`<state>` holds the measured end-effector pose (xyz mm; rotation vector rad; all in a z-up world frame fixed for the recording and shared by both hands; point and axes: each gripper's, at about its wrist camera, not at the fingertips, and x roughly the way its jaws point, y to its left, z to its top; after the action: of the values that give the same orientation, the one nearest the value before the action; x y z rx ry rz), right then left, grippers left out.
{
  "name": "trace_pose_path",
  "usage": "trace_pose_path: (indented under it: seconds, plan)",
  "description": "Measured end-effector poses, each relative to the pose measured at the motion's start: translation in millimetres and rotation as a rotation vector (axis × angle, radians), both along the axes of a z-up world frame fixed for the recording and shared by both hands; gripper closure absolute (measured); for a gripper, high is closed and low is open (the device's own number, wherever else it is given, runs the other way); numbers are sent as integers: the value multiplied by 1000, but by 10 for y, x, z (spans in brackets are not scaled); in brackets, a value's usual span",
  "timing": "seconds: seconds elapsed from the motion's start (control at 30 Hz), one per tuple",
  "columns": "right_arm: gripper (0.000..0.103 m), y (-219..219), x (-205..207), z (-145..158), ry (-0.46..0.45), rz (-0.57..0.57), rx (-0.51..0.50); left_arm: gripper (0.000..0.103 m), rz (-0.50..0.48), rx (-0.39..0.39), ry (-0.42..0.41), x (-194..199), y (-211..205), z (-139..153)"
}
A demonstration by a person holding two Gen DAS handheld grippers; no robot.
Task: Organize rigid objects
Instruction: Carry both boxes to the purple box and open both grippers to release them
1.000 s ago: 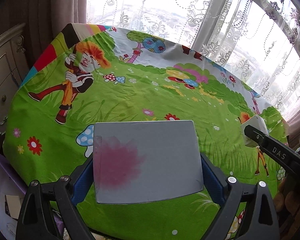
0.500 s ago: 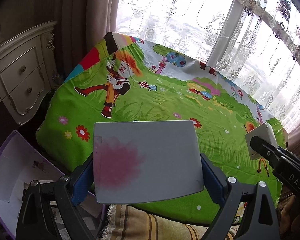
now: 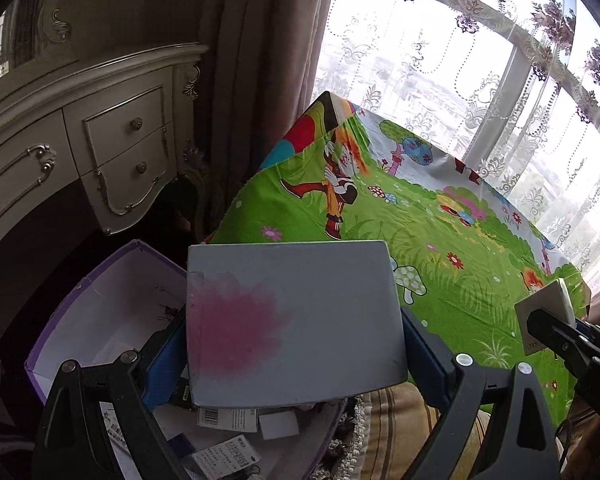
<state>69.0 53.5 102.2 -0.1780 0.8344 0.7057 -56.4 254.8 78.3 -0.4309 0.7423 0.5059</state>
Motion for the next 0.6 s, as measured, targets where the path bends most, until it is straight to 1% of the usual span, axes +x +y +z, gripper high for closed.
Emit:
trace_pose_path:
  seconds: [0.23,0.37,0.6]
  plan:
    - [58,369,-455,16,23,115,2,8,60,42,35,-490,285,-30]
    - [58,624,-748,-72,47,174,-8,8,80,48,68,-713,376,-130]
    - [58,986,-1152,-286,66,272,-73,8,106,32,127,-1003,513,-383]
